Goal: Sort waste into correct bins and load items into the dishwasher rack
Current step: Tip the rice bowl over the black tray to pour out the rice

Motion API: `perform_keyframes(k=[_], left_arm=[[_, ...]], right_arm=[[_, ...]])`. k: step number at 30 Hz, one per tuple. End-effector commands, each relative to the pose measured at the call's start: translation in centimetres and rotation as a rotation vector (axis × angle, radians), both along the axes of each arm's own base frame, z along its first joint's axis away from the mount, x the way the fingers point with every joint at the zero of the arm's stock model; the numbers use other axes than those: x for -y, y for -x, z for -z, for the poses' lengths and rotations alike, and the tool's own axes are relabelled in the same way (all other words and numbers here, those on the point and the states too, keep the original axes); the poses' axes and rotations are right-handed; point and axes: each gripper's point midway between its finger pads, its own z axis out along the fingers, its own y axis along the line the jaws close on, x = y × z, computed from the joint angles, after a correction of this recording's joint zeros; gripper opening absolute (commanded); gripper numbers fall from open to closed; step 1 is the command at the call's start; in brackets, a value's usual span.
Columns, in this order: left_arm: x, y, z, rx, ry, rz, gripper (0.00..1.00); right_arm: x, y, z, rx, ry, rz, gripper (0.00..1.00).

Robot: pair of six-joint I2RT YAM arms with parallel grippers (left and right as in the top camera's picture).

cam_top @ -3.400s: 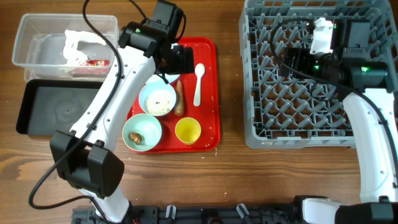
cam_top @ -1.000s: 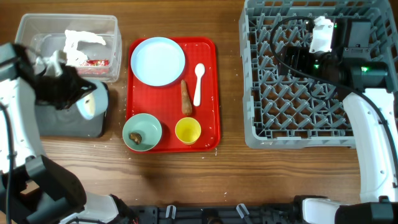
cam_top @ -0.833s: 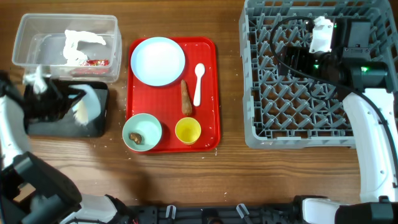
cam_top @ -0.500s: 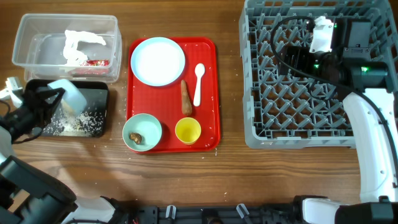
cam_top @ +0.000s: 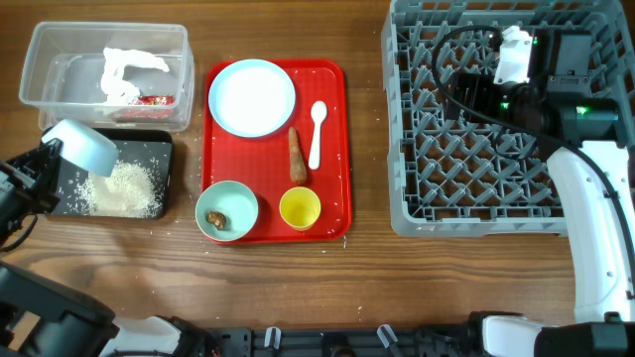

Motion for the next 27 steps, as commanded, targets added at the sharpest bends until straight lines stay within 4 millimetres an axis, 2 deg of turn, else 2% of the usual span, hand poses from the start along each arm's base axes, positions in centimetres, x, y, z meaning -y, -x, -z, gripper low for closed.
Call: perform_keyframes(k=[1, 5, 7, 8, 10, 12, 14, 15, 17, 20, 24, 27], left_arm=[[-0.1, 0.3, -0.5, -0.038, 0.138, -0.003, 0.04], [-0.3, 0.3, -0.2, -0.063, 0.151, -0.011, 0.04], [-1.9, -0.1, 2.1, -0.183, 0.09, -0.079, 0.04], [-1.9, 0.0, 2.1, -0.198, 0.117, -0.083, 0.04], [-1.5, 0.0, 0.8, -0.132, 0.15, -0.05, 0.04], [-1.5, 0.0, 0.8, -0.123, 0.136, -0.049, 0.04], [-3.2, -0.5, 3.1, -0.218, 0.016, -0.127, 0.04], [-3.2, -0.5, 3.2, -0.236, 0.039, -0.132, 0.04], [-2.4, -0.7, 2.3, -0.197, 0.064, -0.095, 0.04], [-0.2, -1.8, 1.6, -0.166, 0.029, -0.024, 0.04], [4.4, -3.5, -0.2, -0.146, -0.109, 0.068, 0.04], [9.3, -4.6, -1.7, -0.169, -0.339, 0.101, 0.04]], right_arm=[[-0.1, -0.4, -0.5, 0.006, -0.022, 0.004, 1.0], [-0.1, -0.2, -0.4, 0.0, -0.022, 0.004, 1.0], [-0.1, -0.3, -0.5, 0.004, -0.022, 0.004, 1.0], [-0.1, -0.3, -0.5, 0.005, -0.021, 0.004, 1.0], [-0.1, -0.2, -0.4, -0.002, -0.021, 0.004, 1.0], [-0.1, -0.2, -0.4, -0.002, -0.021, 0.004, 1.0], [-0.1, -0.3, -0.5, 0.002, -0.022, 0.004, 1.0], [-0.1, -0.3, -0.5, 0.005, -0.022, 0.004, 1.0], [-0.1, -0.3, -0.5, 0.005, -0.022, 0.005, 1.0], [-0.1, -0.4, -0.5, 0.007, -0.022, 0.004, 1.0], [-0.1, -0.3, -0.5, 0.006, -0.022, 0.004, 1.0], [-0.1, -0.4, -0.5, 0.006, -0.023, 0.005, 1.0]])
